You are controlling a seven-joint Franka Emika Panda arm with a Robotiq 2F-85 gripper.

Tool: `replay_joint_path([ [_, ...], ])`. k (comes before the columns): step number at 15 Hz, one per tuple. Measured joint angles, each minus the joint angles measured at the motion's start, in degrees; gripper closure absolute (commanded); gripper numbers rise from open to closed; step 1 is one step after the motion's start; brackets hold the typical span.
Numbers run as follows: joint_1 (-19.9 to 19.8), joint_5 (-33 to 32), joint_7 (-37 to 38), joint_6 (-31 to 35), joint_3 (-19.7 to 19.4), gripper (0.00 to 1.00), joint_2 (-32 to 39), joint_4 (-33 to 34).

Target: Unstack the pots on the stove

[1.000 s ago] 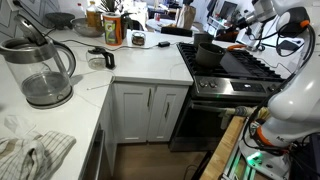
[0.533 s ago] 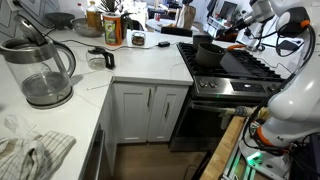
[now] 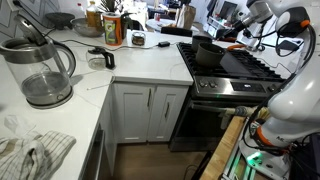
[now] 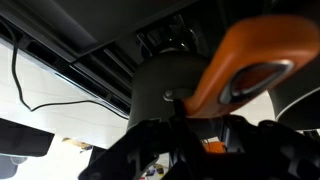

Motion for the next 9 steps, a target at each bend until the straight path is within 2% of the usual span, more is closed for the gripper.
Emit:
replay_joint_path([
  [5,0.0,-3.2,-0.6,0.1,0.4,0.92,0.1,0.0],
  [6,0.1,-4.2,-0.6,0.1,0.4,0.44,0.1,0.0],
  [7,0.3,-4.9,-0.6,0.1,0.4,0.42,0.1,0.0],
  [9,0.5,-6.2,-0.6,0.1,0.5,0.29,0.0,0.1],
])
